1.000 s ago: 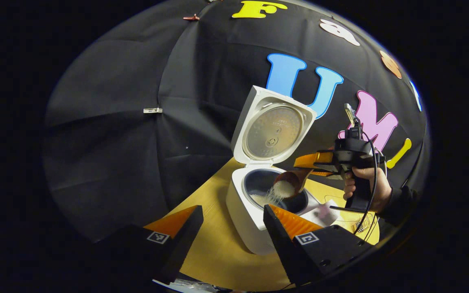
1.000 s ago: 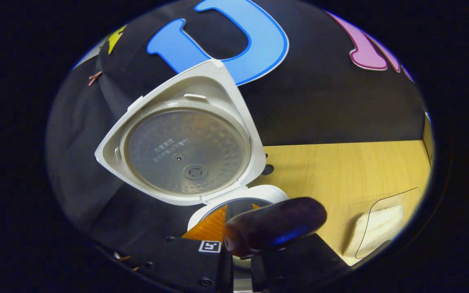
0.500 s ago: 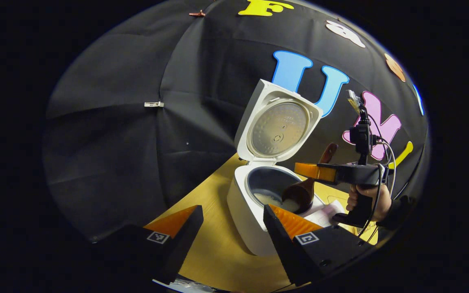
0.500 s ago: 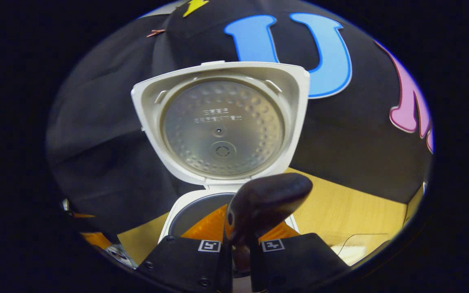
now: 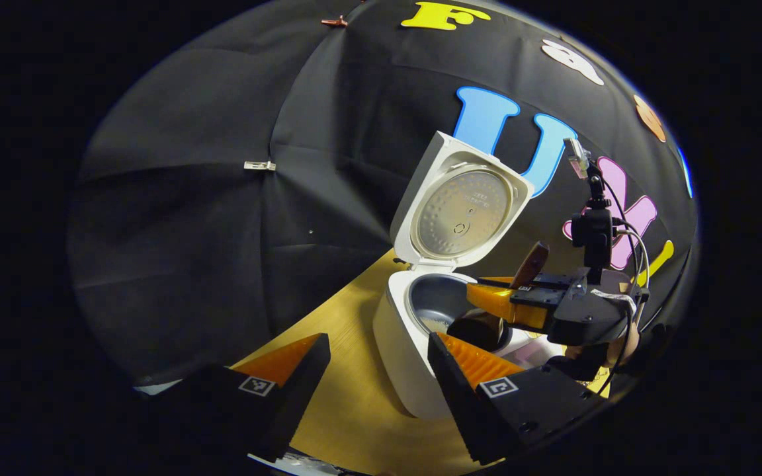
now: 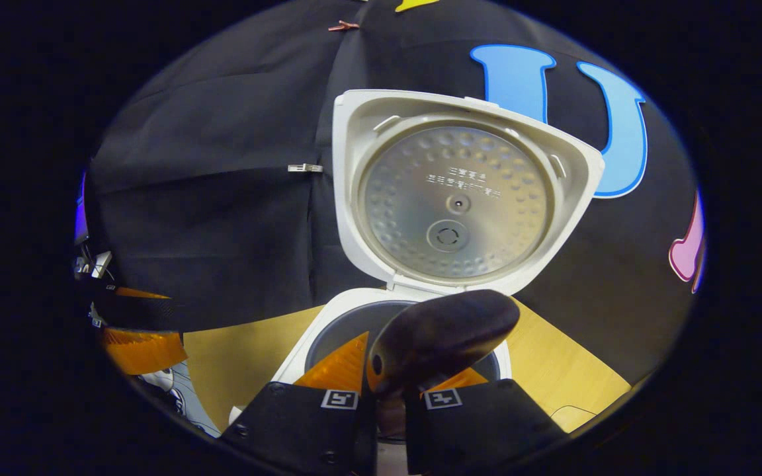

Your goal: Close the left gripper, press the button to open the rice cooker; take a wooden spoon from the chopstick holder with the right hand, scoop a spoonful of rice and pour it into the rice cooker, then put the wooden spoon back into the chopstick holder.

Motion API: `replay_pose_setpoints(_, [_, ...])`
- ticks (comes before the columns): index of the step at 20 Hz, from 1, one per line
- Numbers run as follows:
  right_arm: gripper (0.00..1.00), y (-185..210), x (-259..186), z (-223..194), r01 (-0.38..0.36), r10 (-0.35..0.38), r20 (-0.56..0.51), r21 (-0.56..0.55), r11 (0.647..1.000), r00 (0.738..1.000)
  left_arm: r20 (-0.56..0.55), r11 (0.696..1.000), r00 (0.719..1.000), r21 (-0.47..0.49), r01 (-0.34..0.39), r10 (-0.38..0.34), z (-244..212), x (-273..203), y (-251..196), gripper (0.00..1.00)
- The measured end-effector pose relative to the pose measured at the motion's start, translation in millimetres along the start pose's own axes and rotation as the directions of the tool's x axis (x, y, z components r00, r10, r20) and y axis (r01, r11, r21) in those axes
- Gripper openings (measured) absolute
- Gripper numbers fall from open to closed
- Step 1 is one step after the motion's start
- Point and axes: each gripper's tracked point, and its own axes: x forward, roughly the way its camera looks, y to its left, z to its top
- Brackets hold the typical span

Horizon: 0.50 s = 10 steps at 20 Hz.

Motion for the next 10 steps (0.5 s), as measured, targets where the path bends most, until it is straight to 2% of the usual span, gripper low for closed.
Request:
replay_pose_setpoints(6, [0.21,-19,-11,18,0.040,-0.044,0.014,0.188,0.981,0.999,0.012,1.000,1.000,-0.008,-0.011,0.011,6,-3,5,0.96])
replay_pose_setpoints(10, [0.21,-51,-30,29,0.092,-0.109,0.028,0.349,0.932,0.994,0.017,1.000,1.000,0.003,0.014,-0.014,11,-4,-5,0.96])
